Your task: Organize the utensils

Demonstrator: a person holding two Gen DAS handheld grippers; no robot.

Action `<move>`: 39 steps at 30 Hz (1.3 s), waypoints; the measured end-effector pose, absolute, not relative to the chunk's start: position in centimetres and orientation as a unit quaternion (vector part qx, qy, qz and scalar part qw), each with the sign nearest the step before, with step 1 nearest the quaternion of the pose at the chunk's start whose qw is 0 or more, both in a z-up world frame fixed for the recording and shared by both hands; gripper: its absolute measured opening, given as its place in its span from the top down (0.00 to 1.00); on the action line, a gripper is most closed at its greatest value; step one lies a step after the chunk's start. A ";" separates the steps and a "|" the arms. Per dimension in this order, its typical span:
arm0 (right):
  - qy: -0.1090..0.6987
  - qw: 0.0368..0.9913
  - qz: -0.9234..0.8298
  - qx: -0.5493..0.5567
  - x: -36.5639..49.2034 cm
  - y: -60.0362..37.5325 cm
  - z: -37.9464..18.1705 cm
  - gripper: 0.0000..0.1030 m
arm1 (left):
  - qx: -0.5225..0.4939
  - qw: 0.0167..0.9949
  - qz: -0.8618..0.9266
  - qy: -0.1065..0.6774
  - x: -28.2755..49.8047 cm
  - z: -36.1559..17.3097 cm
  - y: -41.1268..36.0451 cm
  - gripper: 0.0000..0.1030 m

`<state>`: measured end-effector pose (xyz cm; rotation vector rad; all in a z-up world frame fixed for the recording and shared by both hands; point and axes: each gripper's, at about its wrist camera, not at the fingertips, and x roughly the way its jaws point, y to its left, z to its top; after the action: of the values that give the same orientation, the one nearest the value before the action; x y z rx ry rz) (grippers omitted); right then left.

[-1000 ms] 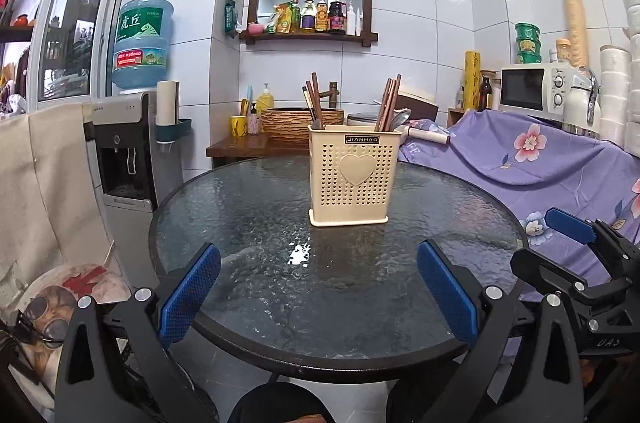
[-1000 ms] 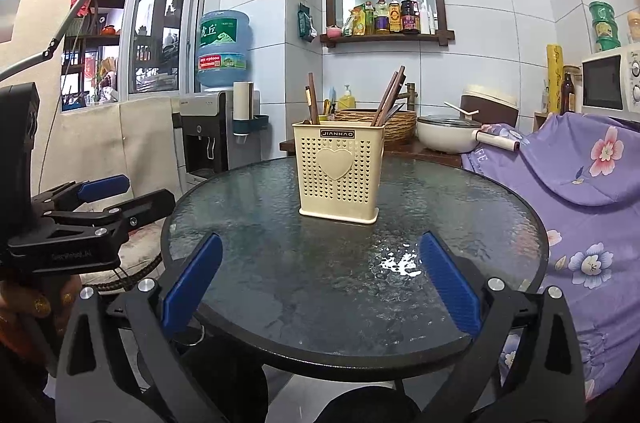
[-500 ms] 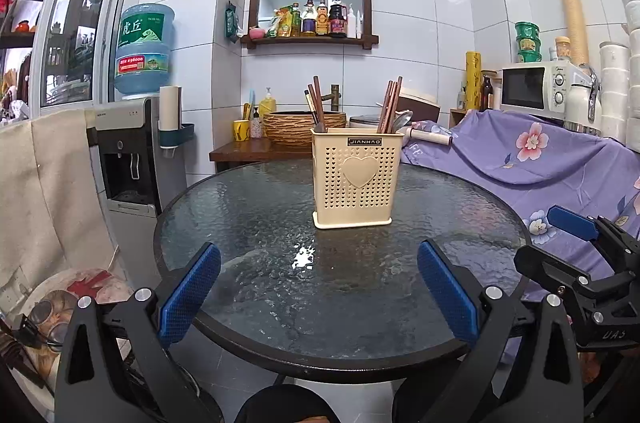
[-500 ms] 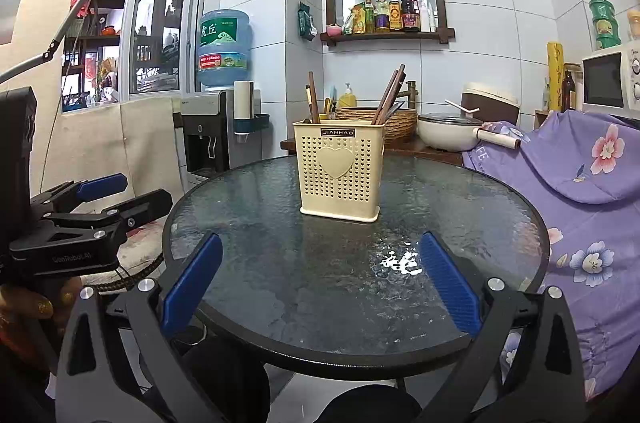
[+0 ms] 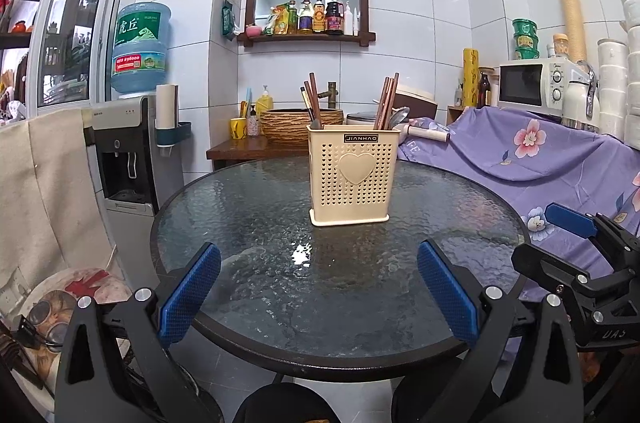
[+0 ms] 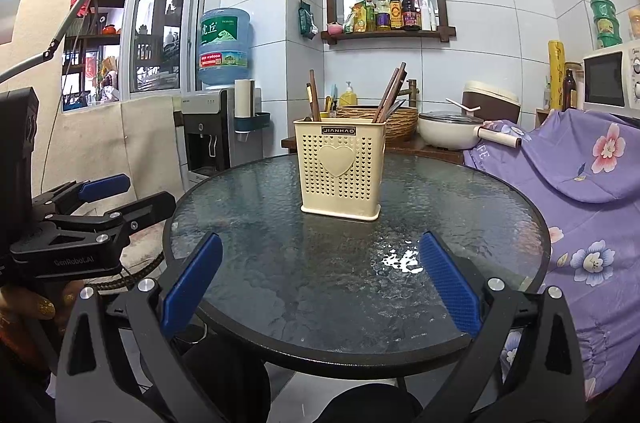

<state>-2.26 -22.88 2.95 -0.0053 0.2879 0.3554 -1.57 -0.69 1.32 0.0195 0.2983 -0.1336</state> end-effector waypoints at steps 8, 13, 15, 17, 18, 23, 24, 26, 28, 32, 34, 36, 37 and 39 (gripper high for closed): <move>0.143 0.974 0.176 -0.003 -2.2 -22.8 3.0 0.05 | 0.010 0.986 -0.067 0.151 -1.5 1.3 -0.8 0.06; 0.144 0.974 0.175 -0.002 -2.1 -22.8 2.9 0.05 | 0.012 0.986 -0.069 0.150 -1.5 1.2 -0.9 0.06; 0.145 0.974 0.175 -0.003 -2.2 -22.8 2.9 0.05 | 0.015 0.986 -0.071 0.153 -1.4 1.1 -0.9 0.06; 0.145 0.974 0.175 -0.003 -2.2 -22.8 2.8 0.05 | 0.016 0.985 -0.072 0.154 -1.5 1.1 -0.9 0.06; 0.146 0.974 0.176 -0.003 -2.2 -22.8 2.8 0.05 | 0.017 0.985 -0.073 0.153 -1.5 1.1 -0.9 0.06; 0.146 0.974 0.175 -0.003 -2.2 -22.8 2.8 0.05 | 0.019 0.986 -0.072 0.152 -1.5 1.1 -1.0 0.06; 0.146 0.974 0.176 -0.003 -2.2 -22.8 2.8 0.05 | 0.020 0.986 -0.071 0.152 -1.5 1.1 -1.0 0.06; 0.146 0.974 0.175 -0.003 -2.2 -22.8 2.8 0.05 | 0.020 0.986 -0.071 0.153 -1.5 1.1 -0.9 0.06; 0.147 0.974 0.175 -0.003 -2.2 -22.8 2.7 0.05 | 0.019 0.985 -0.072 0.154 -1.5 1.1 -0.9 0.06; 0.147 0.973 0.175 -0.003 -2.1 -22.8 2.7 0.06 | 0.019 0.985 -0.071 0.155 -1.5 1.1 -0.9 0.06; 0.148 0.973 0.176 -0.002 -2.0 -22.8 2.7 0.05 | 0.019 0.985 -0.071 0.155 -1.5 1.1 -0.9 0.06; 0.148 0.973 0.176 -0.002 -2.0 -22.9 2.7 0.05 | 0.018 0.985 -0.073 0.155 -1.5 1.1 -0.9 0.06; 0.149 0.973 0.176 -0.002 -2.1 -22.8 2.6 0.06 | 0.017 0.985 -0.071 0.155 -1.5 1.1 -1.0 0.06; 0.149 0.973 0.175 -0.001 -2.0 -22.9 2.6 0.05 | 0.018 0.985 -0.068 0.157 -1.4 1.1 -1.0 0.06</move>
<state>-1.98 -22.92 2.61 -0.0023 0.3017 0.3526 -1.38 -1.02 1.11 0.0366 0.3163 -0.1375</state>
